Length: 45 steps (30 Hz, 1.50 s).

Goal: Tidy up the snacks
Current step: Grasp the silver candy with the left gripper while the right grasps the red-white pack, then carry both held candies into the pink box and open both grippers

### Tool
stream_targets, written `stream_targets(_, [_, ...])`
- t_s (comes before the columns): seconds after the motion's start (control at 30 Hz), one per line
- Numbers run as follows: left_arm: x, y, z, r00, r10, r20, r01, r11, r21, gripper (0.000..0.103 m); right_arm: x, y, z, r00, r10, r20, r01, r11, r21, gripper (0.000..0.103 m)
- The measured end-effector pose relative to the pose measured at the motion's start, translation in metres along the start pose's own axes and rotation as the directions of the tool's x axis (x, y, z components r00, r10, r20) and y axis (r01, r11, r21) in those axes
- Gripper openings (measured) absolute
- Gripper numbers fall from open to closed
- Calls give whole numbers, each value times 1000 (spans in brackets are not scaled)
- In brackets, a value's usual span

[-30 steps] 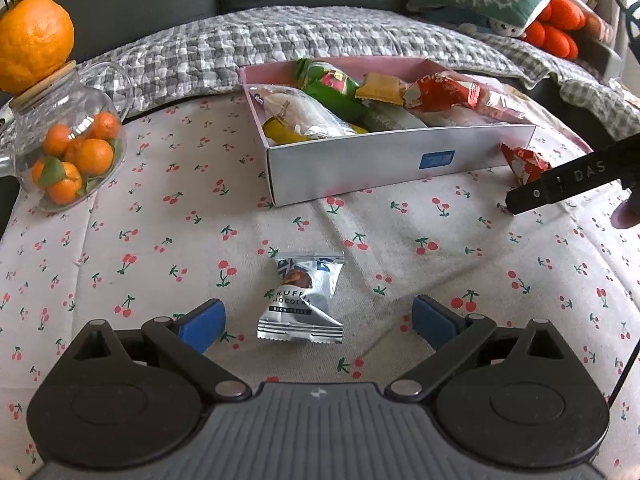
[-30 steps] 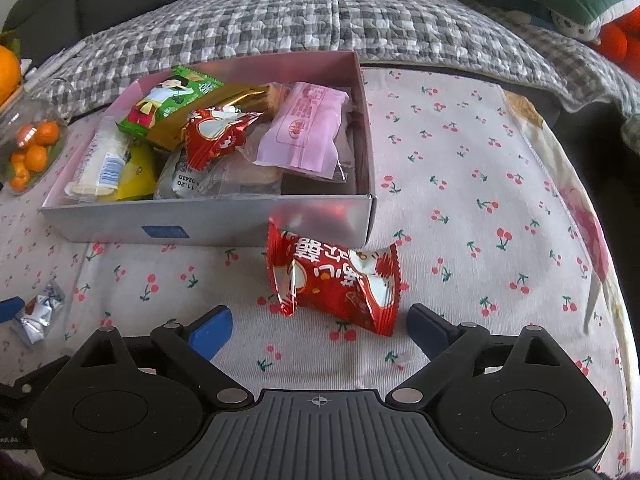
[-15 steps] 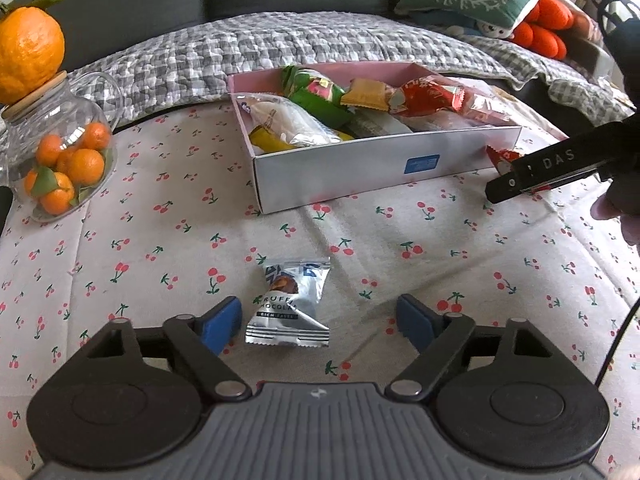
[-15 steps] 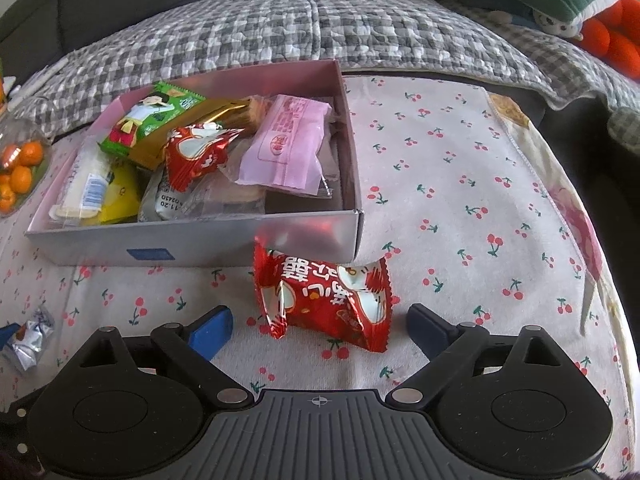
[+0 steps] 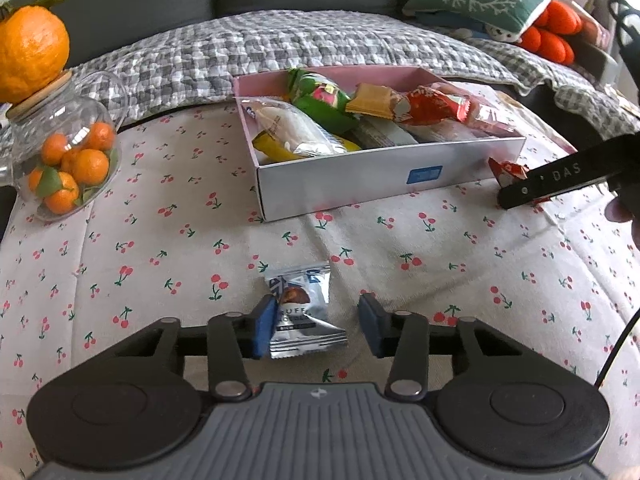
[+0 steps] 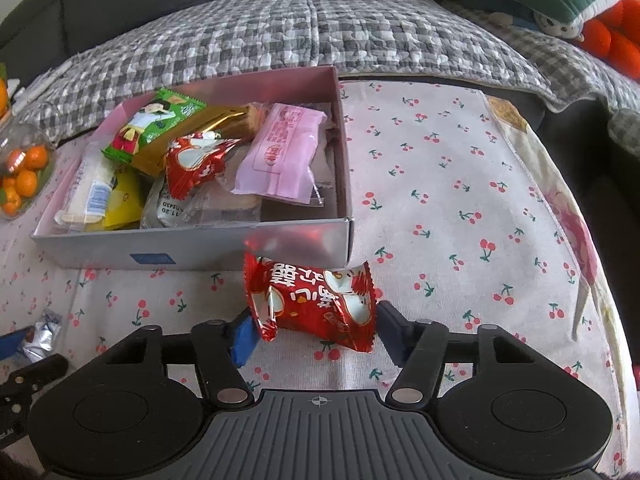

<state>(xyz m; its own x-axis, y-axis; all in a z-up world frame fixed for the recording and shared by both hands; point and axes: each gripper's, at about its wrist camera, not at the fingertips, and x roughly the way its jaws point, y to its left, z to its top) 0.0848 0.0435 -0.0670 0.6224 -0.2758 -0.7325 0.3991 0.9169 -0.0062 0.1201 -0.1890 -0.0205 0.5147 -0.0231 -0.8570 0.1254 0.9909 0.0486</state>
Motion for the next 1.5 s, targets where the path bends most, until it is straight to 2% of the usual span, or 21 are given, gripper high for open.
stream_targets(0.07, [0,0,1,1000,14,-11,-14,1000,-13,33,-1,-2,0,1000,7,-1,-7,1000,6,58])
stream_targets(0.4, [-3,4,5,999,9,-35,-12,998,-64,32,-8,-4,-3,998,55,-18,-54,998,26,45])
stream_targets(0.87, [-13,0,12,1000,-11,-24,9,996,-94,32,-26,-6,-6,986,139,-95,-127,984,127,42])
stream_targets(1.13, [-23,1,23,1000,-9,-10,7,987,-162,32,-50,-3,0,978,200,-57,-189,969,157,42])
stream_targets(1.27, [-29,0,32,1000,-15,14,17,982,-191,32,-59,-2,7,979,201,-25,-194,967,167,42])
stream_targets(1.5, [-31,-1,43,999,-33,35,41,966,-255,32,-73,-9,29,973,228,44,-232,946,228,42])
